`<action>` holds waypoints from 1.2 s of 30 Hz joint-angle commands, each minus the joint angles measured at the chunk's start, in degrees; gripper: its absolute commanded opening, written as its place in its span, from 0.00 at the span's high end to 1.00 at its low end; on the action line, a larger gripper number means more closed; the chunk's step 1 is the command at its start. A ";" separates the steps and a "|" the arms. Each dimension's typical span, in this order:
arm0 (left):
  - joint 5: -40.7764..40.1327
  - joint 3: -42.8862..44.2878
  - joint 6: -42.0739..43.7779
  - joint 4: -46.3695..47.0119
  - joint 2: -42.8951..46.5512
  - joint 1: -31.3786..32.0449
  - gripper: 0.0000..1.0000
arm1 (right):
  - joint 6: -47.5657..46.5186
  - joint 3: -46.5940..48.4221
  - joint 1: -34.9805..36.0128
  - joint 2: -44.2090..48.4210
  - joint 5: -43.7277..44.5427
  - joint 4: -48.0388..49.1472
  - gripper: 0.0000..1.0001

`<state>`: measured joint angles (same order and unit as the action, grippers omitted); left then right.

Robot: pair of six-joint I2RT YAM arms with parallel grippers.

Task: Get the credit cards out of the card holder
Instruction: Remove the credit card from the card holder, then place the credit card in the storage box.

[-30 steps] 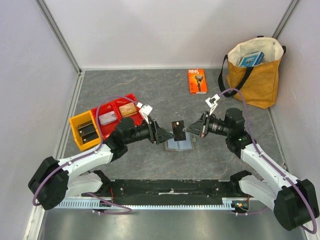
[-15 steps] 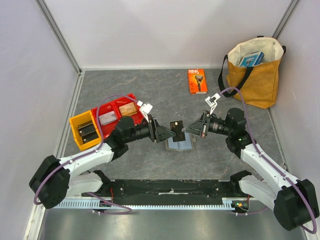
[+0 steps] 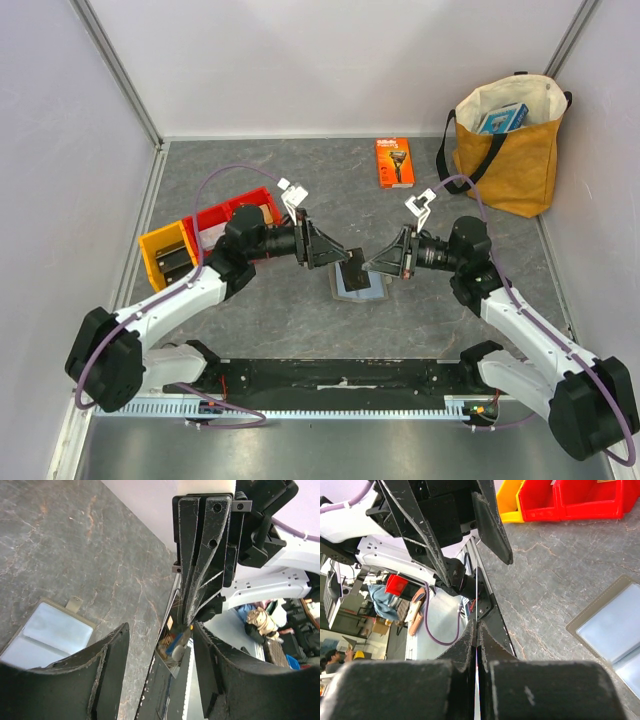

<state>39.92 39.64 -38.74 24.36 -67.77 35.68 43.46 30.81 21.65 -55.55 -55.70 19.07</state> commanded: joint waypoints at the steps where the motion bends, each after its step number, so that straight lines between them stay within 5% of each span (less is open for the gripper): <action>1: 7.71 4.83 5.78 -5.63 -2.10 -0.35 0.40 | -1.36 1.18 1.02 -0.17 -2.04 1.94 1.00; 10: 10.08 8.17 8.16 -9.95 -4.30 -0.35 0.59 | -2.33 1.27 2.08 -0.96 -2.39 1.85 1.00; 13: 10.88 8.53 8.51 -10.21 -4.65 -0.35 0.73 | -2.77 1.36 2.52 -1.31 -2.39 1.67 1.00; 16: 10.79 8.88 9.56 -11.70 -4.48 -0.44 0.98 | -3.03 1.36 2.78 -1.58 -2.22 1.59 1.00; 19: 7.20 8.53 10.79 -14.16 -2.64 -0.44 0.98 | -4.43 1.88 2.78 -1.49 -0.47 -0.68 0.99; 25: -12.81 4.40 9.39 -19.34 5.88 -2.81 0.98 | -11.64 5.31 2.70 -0.26 7.52 -11.42 0.50; 32: -43.92 -1.75 2.02 -30.50 20.19 -7.55 0.98 | -17.09 6.72 2.87 1.67 17.98 -18.45 0.05; 36: -62.11 -5.35 -3.96 -39.63 30.66 -10.45 0.98 | -18.41 5.76 2.78 3.69 22.91 -21.00 0.02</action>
<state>0.97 36.82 -35.51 -5.50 -44.62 27.53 28.38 35.07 24.18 -54.17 -39.46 1.96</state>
